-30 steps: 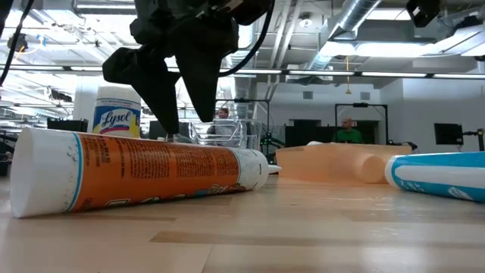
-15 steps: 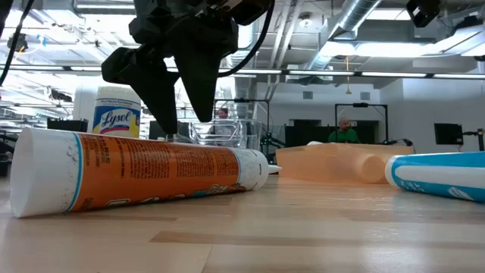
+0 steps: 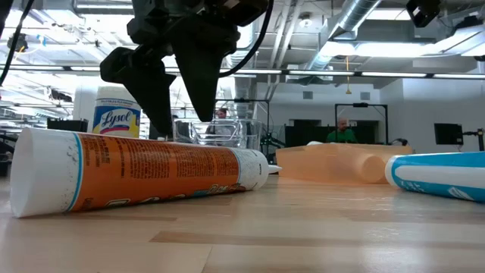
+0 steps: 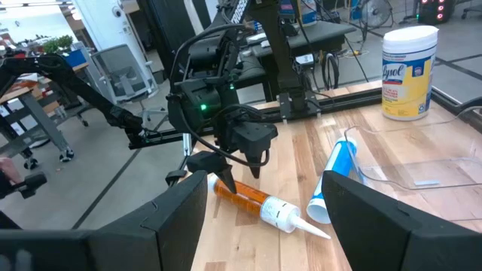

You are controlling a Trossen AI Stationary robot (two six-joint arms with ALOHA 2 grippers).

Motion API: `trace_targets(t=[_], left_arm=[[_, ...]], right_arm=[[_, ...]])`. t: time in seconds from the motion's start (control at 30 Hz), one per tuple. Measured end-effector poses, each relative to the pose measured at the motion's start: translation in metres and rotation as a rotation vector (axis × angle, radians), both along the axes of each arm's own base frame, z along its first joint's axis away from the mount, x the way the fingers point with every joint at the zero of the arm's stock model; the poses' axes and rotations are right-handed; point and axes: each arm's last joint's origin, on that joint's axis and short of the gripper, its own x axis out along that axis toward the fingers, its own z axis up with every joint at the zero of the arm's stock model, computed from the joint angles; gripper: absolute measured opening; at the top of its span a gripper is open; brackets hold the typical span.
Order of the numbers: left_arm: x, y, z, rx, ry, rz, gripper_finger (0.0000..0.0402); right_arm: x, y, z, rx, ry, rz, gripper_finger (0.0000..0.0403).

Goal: Pick & place silicon tubes, Sealant and Lysol wipes
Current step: Put the orange sealant into the orange bin

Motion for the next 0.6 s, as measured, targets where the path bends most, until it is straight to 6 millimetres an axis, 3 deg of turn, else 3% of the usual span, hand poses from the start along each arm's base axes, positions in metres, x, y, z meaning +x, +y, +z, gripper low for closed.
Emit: trace_targets(t=[0.23, 0.6], left_arm=[[-0.0004, 0.0002, -0.0001, 0.002, 0.004, -0.001, 0.0328], [0.0036, -0.0021, 0.0012, -0.035, -0.034, -0.011, 0.033]], right_arm=[[0.0001, 0.0, 0.0, 0.0, 0.0, 0.0, 0.0255], [0.0001, 0.0, 0.0, 0.0, 0.0, 0.0, 0.0255]])
